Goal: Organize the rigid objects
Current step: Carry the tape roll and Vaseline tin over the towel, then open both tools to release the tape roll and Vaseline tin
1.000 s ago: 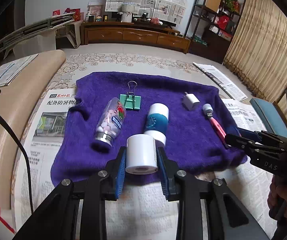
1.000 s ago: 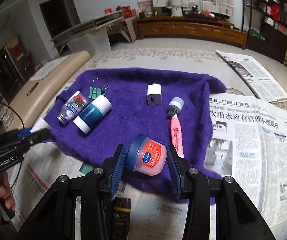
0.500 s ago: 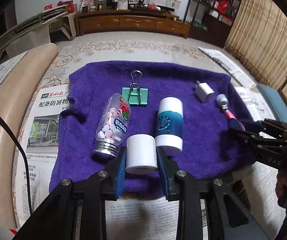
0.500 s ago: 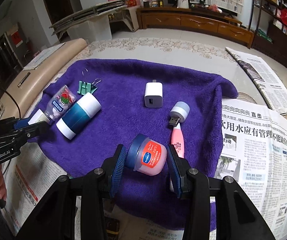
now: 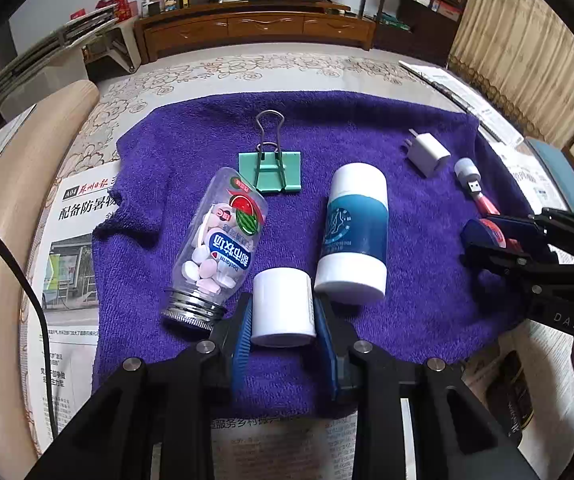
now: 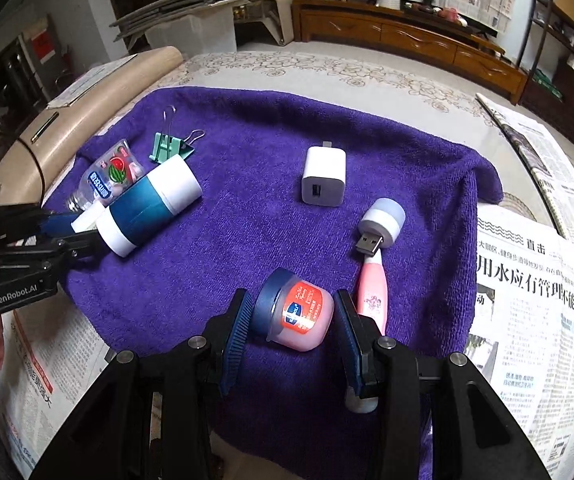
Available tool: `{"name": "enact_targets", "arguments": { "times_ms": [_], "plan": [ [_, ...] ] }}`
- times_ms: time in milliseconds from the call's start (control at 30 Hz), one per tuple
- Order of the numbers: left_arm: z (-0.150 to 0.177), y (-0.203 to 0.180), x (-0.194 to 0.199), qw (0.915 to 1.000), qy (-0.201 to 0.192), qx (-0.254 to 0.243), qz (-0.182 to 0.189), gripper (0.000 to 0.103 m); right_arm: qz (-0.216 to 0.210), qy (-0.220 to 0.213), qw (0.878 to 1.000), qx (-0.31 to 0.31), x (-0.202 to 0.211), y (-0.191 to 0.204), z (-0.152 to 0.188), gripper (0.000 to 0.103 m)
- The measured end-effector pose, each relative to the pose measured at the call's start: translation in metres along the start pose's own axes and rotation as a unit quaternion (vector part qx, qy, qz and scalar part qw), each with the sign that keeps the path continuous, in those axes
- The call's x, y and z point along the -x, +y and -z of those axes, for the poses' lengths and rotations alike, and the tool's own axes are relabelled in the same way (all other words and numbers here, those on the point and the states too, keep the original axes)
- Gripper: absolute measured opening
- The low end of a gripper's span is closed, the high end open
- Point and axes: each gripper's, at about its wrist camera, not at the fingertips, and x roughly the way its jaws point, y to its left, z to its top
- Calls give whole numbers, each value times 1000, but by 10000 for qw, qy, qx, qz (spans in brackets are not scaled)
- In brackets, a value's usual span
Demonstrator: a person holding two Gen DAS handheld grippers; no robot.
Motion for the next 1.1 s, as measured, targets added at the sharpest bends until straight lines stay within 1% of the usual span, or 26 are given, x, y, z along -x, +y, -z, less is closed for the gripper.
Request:
{"name": "enact_targets", "arguments": {
  "times_ms": [200,267,333,400,467,500,533,567,600,633,667,700,733,767,800,900,1000,1100],
  "plan": [
    [0,0,1,10000,71,16,-11,30,92,8,9991,406,-3,6,2,42],
    [0,1,2,9999,104,41,-3,30,50,8,9992,405,-3,4,2,42],
    [-2,3,2,9999,149,64,-18,35,10,20,9990,439,-4,3,2,43],
    [-1,4,5,9999,157,69,-7,47,3,64,9988,488,-3,2,2,45],
    [1,6,10,9998,137,122,-5,53,-25,116,9988,467,-3,1,3,50],
    [2,7,13,9998,121,157,23,60,-32,125,9989,452,-2,2,4,52],
    [3,8,17,9998,89,192,71,64,-22,115,9990,436,-1,1,6,54],
    [5,8,21,9997,61,210,96,74,-13,89,9990,427,2,1,7,57],
    [8,8,28,9996,-9,239,126,81,-21,72,9991,417,4,1,9,57],
    [11,8,33,9996,-58,258,139,83,-41,48,9992,407,7,1,10,61],
    [13,7,37,9995,-88,275,160,84,-30,-5,9993,386,12,1,12,69],
    [16,5,42,9993,-122,303,181,86,39,-71,9993,363,17,2,14,76],
    [20,3,47,9991,-162,347,201,89,151,-147,9992,342,23,1,16,90],
    [23,1,52,9989,-188,372,225,94,267,-227,9989,323,30,2,20,102],
    [28,-4,57,9987,-225,377,272,97,348,-313,9984,305,37,3,23,103],
    [42,-18,66,9980,-279,412,379,98,632,-566,9963,114,65,4,37,103],
    [55,-34,68,9976,-252,420,488,98,645,-707,9952,-193,91,2,55,103],
    [68,-48,65,9971,-217,450,580,98,725,-742,9934,-485,110,-1,74,103]
  ]
}}
